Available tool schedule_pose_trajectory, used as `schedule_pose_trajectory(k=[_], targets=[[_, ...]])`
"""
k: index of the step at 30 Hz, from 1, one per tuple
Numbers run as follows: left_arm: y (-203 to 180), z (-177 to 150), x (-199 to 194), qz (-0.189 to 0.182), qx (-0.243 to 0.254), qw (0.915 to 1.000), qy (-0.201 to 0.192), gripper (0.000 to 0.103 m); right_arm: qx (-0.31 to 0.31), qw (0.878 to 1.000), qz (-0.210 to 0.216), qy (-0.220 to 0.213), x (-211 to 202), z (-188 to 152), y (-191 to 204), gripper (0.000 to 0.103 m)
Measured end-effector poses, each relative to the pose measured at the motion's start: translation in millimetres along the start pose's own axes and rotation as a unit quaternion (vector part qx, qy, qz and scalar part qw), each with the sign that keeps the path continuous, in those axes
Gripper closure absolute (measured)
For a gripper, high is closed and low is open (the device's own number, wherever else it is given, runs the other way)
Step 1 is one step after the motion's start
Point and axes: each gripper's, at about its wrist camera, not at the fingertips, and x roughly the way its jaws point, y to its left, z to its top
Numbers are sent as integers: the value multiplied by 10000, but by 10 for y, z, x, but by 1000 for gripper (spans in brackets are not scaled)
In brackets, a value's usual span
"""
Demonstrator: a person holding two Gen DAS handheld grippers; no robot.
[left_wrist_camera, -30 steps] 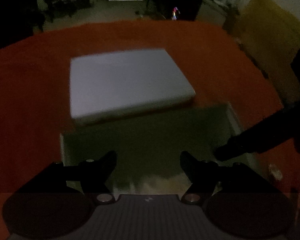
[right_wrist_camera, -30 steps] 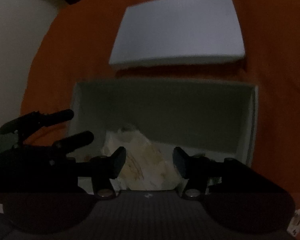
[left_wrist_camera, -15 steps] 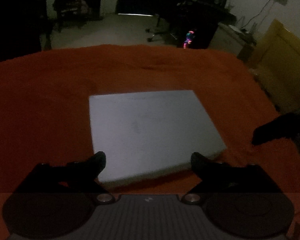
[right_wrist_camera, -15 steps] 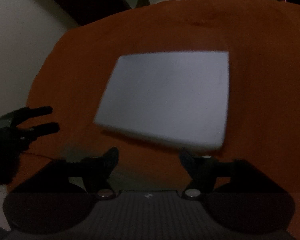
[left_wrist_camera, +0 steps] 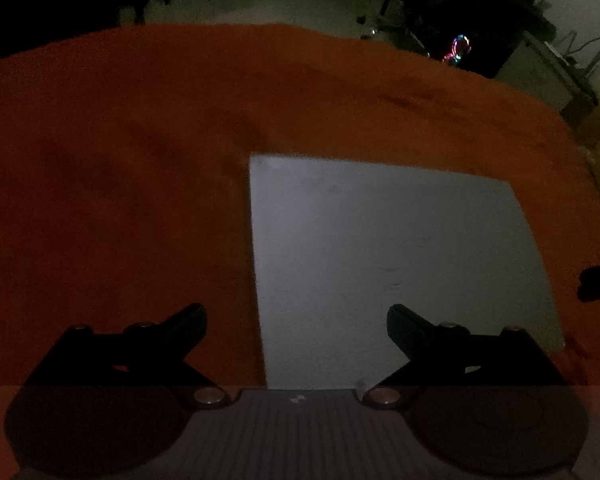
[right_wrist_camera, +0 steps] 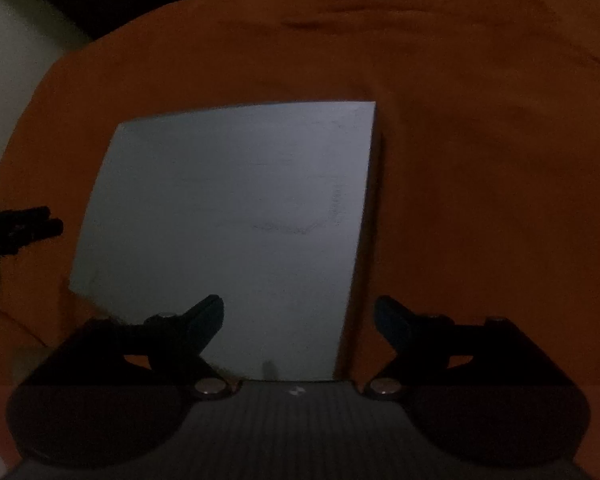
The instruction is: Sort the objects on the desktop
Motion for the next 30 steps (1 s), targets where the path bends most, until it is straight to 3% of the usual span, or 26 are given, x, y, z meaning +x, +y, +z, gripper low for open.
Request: schedule_pose_trajectory(k=[6, 17, 22, 30], targets=[[100, 94, 297, -4, 39, 9999, 153, 5, 508, 9987, 32, -78, 231, 124, -216, 12], [92, 75, 635, -292, 37, 9988, 395, 5, 433, 9987, 56, 256, 681, 299, -184, 9], [83, 66, 708, -116, 174, 9993, 316, 1, 395, 9990, 85, 185, 858, 341, -179, 2], [170, 67, 810, -416, -45, 9984, 384, 0, 755, 9955, 506, 272, 1055, 261, -240, 0]])
